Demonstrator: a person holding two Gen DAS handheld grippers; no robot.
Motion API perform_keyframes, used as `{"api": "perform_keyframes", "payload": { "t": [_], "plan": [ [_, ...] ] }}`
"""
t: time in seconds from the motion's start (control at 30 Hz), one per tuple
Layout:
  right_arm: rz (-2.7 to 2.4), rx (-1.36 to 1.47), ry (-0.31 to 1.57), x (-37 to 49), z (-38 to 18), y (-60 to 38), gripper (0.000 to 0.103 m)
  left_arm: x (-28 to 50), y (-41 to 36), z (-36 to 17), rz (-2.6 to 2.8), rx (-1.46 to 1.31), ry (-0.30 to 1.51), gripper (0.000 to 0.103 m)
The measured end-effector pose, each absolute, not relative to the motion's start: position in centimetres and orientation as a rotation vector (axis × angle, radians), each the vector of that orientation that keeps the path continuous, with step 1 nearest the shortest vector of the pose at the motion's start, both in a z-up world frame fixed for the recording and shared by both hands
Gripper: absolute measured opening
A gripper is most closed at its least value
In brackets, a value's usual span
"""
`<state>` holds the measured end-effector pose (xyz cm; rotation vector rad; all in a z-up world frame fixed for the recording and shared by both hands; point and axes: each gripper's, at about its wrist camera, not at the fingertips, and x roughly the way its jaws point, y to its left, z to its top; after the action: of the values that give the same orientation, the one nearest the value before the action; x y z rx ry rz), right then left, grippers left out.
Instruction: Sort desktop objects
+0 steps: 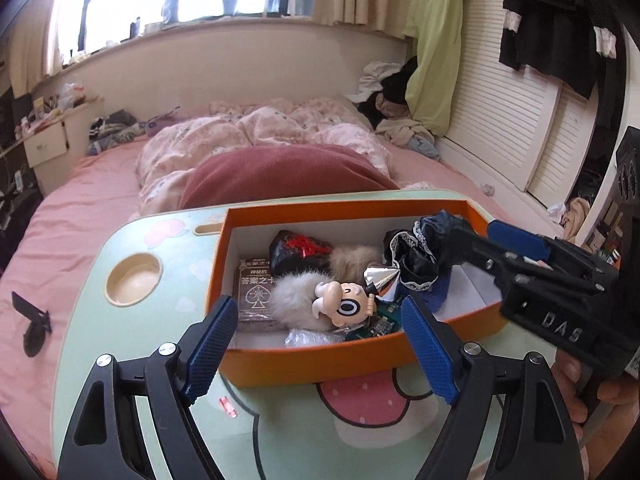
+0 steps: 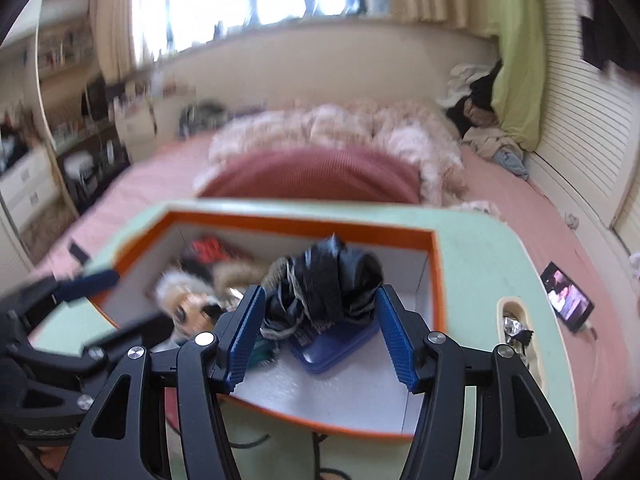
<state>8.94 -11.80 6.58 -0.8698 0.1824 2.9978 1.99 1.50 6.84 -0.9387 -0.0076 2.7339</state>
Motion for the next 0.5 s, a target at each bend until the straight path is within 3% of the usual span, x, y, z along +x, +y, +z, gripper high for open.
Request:
{"api": "perform_keyframes", "payload": {
  "t": [0.17, 0.33, 0.5],
  "plan": [
    [2.955, -0.937, 0.093, 11.7, 7.0, -13.1, 0.058, 5.0, 0.8, 7.0, 2.695, -0.995, 0.026, 0.097],
    [2.922, -0.896, -0.146, 14.4, 5.2, -15.9, 0.059, 3.6, 0.3, 3.8, 2.692, -1.178, 0.028, 0.097],
    [2.939, -0.866, -0.172, 15.6, 5.3, -17.0, 0.063, 2.9, 0.0, 2.0, 2.686, -1.251, 0.027, 0.097]
  ]
}}
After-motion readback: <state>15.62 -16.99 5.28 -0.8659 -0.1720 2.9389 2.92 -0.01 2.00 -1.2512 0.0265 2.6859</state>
